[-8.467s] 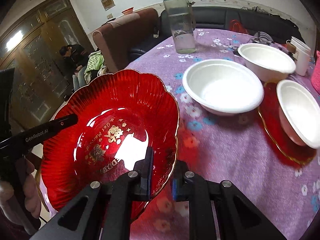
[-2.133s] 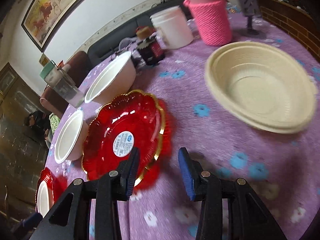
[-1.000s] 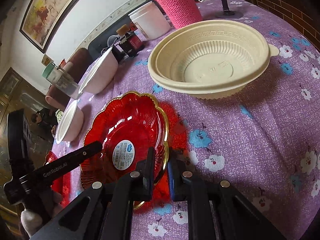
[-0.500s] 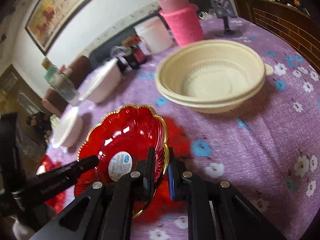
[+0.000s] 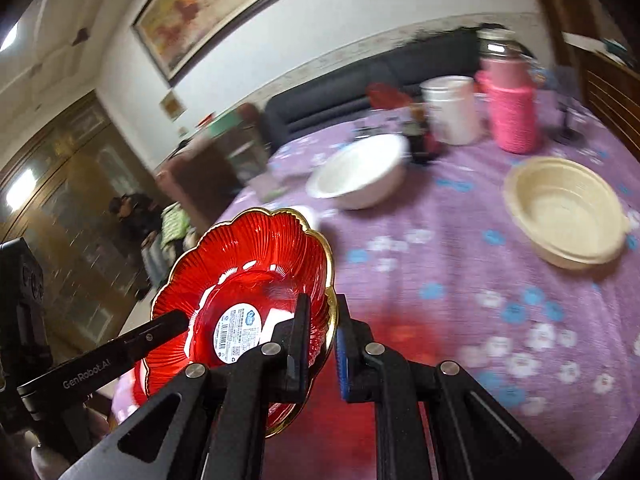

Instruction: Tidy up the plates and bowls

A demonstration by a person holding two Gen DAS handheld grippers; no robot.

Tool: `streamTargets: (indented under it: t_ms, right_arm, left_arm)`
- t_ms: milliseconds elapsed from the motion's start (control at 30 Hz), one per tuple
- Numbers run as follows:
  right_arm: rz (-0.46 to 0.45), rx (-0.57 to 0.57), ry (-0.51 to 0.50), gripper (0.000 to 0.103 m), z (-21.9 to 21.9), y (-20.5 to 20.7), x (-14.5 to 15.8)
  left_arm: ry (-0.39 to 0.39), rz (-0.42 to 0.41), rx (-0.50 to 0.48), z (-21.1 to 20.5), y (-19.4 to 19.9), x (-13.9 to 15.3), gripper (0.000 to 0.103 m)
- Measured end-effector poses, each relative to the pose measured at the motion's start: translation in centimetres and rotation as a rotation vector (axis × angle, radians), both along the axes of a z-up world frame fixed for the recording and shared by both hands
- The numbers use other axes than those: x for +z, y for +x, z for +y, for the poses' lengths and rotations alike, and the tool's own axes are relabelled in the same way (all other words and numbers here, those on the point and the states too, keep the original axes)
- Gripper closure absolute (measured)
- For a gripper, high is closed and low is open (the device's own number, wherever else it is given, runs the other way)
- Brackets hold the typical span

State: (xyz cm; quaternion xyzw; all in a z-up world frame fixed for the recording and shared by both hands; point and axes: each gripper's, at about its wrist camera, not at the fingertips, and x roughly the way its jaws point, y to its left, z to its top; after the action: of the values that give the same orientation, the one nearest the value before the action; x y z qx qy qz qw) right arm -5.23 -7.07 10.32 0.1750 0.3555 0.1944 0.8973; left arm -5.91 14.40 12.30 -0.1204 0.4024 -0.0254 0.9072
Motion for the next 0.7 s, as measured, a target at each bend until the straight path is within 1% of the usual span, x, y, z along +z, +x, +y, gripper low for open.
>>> streamTargets:
  t_ms: [100,200,300,367,533,633,700]
  right_arm:
    - [0.013,0.065,-0.008,0.09,3.8,0.2,-0.1]
    - [0.032,0.123,-0.031,0.09,7.9,0.4,-0.8]
    - [0.052,0.164,-0.073,0.089,11.3,0.8,-1.8]
    - [0.064,0.179,-0.106,0.089,13.3,0.9,-2.6]
    - [0.08,0.186,-0.171,0.089,15.7,1.5,-3.8]
    - [0.087,0.179,-0.196,0.089,16.0,1.7,-4.3]
    - [0.083,0.174,-0.2,0.089,16.0,1.8,-4.4]
  left_arm:
    - [-0.001,-0.005,0.067,3.7,-1.2,0.0,0.078]
    - [0.021,0.002,0.137,7.0,-2.1,-0.6,0.078]
    - [0.023,0.033,0.195,10.0,-2.3,-2.1,0.078]
    - [0.021,0.052,0.214,11.3,-2.3,-3.0,0.078]
    - [0.018,0.085,0.235,13.1,-2.1,-4.8,0.078]
    - [0.01,0.105,0.23,13.3,-1.9,-5.7,0.078]
    - [0.019,0.096,0.222,13.2,-1.8,-5.7,0.078]
